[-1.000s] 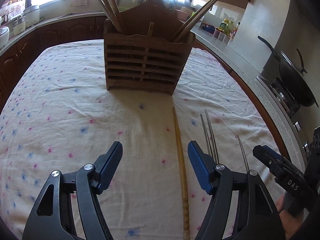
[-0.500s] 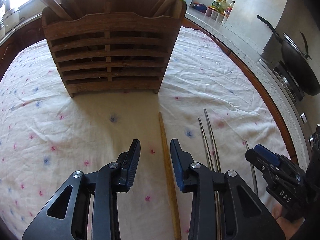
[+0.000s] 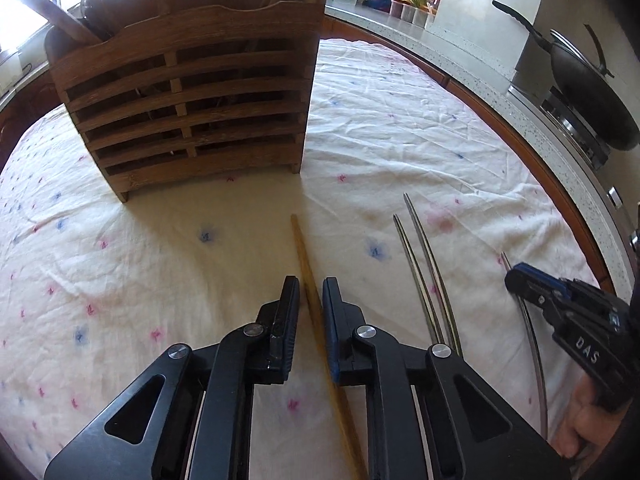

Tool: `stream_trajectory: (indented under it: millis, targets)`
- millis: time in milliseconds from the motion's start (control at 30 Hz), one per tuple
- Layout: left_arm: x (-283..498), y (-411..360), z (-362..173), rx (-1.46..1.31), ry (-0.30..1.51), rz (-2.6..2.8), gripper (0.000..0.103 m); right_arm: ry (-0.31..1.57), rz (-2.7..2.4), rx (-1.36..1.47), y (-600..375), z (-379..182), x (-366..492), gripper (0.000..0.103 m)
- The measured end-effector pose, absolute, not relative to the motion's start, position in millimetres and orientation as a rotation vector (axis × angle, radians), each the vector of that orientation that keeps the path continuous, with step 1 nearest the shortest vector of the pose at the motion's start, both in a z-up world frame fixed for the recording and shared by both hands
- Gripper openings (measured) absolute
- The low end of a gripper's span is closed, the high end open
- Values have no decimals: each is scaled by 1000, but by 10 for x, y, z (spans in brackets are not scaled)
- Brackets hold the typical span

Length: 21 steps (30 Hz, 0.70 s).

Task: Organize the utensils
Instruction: 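Grasp a wooden chopstick with the left tool while the right tool grasps a steel chopstick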

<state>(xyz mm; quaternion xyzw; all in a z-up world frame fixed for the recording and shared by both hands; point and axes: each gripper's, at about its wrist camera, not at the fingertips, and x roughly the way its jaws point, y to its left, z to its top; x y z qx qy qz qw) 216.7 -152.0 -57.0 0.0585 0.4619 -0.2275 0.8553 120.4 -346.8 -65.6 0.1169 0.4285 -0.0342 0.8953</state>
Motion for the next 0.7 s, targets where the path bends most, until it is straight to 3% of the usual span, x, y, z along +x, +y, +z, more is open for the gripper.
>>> stream_trajectory:
  millis: [533, 700]
  targets:
    - [2392, -1686, -550, 148, 1019, -447, 14, 915, -63, 188, -3412, -644, 1355, 10]
    - [2364, -1727, -559, 204, 973, -447, 8, 909, -62, 143, -3351, -658, 1367, 10]
